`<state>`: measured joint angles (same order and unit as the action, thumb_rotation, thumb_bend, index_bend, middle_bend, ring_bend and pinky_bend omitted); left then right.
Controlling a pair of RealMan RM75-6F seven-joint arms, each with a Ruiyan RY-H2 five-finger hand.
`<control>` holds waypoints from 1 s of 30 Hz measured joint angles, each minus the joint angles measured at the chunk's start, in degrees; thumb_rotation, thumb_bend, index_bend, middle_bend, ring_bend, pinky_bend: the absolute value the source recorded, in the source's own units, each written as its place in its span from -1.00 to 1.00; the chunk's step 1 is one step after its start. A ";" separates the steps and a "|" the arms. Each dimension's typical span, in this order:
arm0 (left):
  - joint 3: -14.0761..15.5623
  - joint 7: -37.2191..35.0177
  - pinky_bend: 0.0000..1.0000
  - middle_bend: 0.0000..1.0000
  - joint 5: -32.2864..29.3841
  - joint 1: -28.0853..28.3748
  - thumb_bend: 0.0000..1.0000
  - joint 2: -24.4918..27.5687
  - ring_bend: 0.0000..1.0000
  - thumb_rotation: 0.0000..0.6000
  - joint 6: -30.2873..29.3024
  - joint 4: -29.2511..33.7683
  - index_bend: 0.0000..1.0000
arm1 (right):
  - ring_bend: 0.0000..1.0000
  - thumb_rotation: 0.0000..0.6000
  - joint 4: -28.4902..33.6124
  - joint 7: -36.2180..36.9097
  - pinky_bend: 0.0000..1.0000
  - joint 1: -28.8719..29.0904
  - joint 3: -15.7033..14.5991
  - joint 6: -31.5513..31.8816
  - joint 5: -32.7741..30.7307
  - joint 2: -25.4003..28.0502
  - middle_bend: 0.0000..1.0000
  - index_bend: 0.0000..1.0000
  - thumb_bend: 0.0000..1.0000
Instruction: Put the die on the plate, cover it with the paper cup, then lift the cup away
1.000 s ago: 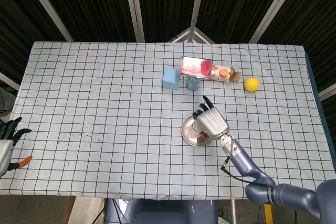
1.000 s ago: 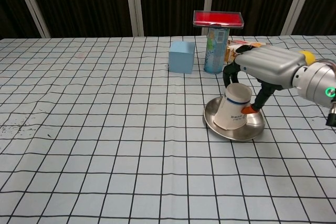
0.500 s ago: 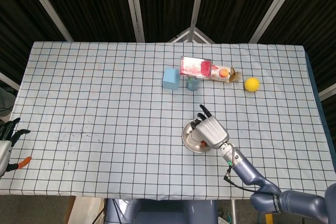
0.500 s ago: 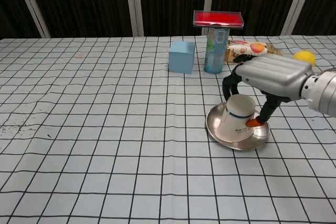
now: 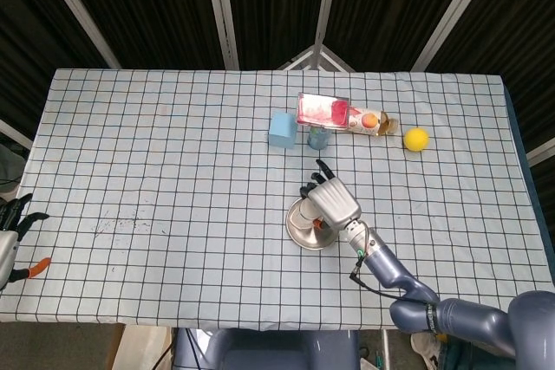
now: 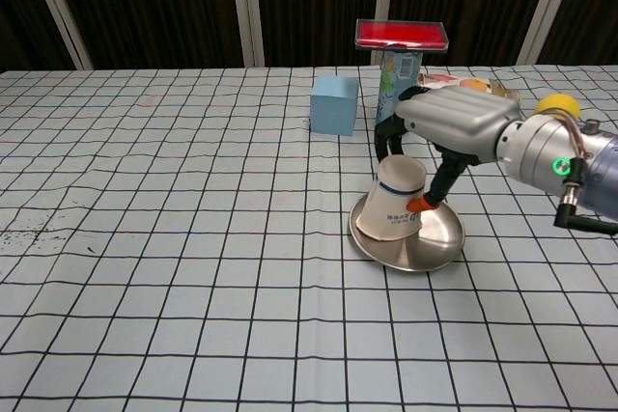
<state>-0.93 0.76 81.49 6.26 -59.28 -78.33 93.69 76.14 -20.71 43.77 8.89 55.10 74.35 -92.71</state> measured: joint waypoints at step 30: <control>0.03 0.82 -0.95 -1.00 -0.11 0.19 -0.41 -0.29 -1.00 1.00 0.37 0.02 -0.50 | -0.49 1.00 7.88 -1.18 -1.00 -1.62 -0.33 3.13 3.46 1.78 0.01 0.24 -0.27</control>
<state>-0.90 1.58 81.38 6.45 -59.57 -77.97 93.70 84.02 -21.89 42.15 8.56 58.24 77.81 -90.92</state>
